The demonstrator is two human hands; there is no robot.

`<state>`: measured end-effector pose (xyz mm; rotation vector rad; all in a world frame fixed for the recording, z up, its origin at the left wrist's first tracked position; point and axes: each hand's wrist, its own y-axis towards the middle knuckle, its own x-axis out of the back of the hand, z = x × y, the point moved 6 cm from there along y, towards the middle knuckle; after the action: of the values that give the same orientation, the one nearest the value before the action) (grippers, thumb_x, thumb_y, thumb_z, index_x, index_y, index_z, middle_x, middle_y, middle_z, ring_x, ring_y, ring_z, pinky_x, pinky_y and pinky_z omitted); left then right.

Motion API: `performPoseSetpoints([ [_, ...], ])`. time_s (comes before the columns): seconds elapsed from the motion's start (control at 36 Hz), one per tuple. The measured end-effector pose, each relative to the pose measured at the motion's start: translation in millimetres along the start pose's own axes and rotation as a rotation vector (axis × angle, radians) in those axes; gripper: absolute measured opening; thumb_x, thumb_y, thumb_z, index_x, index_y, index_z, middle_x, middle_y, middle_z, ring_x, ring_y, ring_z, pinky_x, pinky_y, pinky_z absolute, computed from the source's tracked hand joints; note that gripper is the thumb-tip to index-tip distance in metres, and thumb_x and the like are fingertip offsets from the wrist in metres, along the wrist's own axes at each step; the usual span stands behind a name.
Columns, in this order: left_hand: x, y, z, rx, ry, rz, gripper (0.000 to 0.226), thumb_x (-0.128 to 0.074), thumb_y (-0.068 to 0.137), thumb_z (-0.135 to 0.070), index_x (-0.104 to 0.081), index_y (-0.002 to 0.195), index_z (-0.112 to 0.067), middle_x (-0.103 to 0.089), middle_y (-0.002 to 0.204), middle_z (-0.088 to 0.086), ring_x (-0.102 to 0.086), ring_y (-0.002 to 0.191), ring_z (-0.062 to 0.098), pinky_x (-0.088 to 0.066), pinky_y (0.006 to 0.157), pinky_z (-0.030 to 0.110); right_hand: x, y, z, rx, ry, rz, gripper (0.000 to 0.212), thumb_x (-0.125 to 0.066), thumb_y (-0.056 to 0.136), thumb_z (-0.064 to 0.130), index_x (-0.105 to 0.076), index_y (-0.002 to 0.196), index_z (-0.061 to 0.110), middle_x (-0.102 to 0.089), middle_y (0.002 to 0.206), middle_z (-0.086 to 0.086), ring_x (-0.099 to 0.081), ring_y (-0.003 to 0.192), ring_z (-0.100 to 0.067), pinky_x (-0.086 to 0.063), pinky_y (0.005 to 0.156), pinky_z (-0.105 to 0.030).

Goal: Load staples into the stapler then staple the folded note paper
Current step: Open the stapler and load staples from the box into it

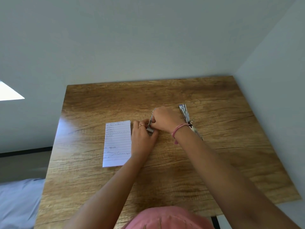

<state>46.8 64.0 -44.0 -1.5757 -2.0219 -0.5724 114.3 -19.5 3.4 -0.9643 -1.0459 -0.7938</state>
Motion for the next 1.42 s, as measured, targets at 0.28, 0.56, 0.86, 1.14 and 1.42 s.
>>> performPoseSetpoints([
  [0.28,1,-1,-4,-0.045,0.018,-0.041,0.050,-0.069,0.086,-0.029,-0.055,0.125,-0.002,-0.054,0.115,0.011,-0.054,0.108,0.024,-0.041,0.090,0.031,8,-32,-26,0.006,0.183,0.023,0.015,-0.066,0.080,0.026,-0.075,0.073,0.017,-0.070,0.070,0.003,-0.065,0.071,-0.012,-0.055,0.068,-0.032],
  [0.56,-1,1,-1,-0.022,0.040,-0.032,0.050,-0.068,0.085,-0.029,-0.055,0.126,-0.002,-0.054,0.114,0.012,-0.055,0.107,0.027,-0.044,0.092,0.036,-10,-53,-36,0.097,-0.004,0.107,0.014,-0.063,0.088,0.032,-0.071,0.088,0.020,-0.055,0.087,0.008,-0.059,0.085,-0.011,-0.040,0.064,-0.022],
  [0.86,-2,1,0,-0.012,0.045,-0.023,0.055,-0.067,0.086,-0.030,-0.052,0.132,-0.003,-0.053,0.117,0.011,-0.054,0.110,0.026,-0.042,0.095,0.036,-3,-37,-53,0.227,-0.295,0.135,0.034,-0.068,0.085,0.036,-0.064,0.118,0.032,-0.065,0.106,0.010,-0.056,0.105,-0.012,-0.039,0.095,-0.035],
  [1.14,-2,1,1,0.004,0.034,-0.016,0.054,-0.067,0.085,-0.029,-0.052,0.131,-0.004,-0.052,0.115,0.009,-0.055,0.106,0.025,-0.045,0.094,0.039,-12,-31,-53,0.294,-0.219,0.135,0.015,-0.066,0.086,0.033,-0.074,0.099,0.032,-0.070,0.099,0.013,-0.060,0.096,-0.008,-0.033,0.082,-0.026],
  [1.42,-2,1,0,-0.005,0.040,-0.015,0.057,-0.067,0.086,-0.032,-0.051,0.133,-0.004,-0.053,0.117,0.010,-0.054,0.107,0.024,-0.046,0.092,0.038,8,-17,-28,0.308,0.009,0.073,0.015,-0.064,0.088,0.028,-0.075,0.095,0.022,-0.069,0.087,0.007,-0.058,0.075,-0.007,-0.047,0.065,-0.022],
])
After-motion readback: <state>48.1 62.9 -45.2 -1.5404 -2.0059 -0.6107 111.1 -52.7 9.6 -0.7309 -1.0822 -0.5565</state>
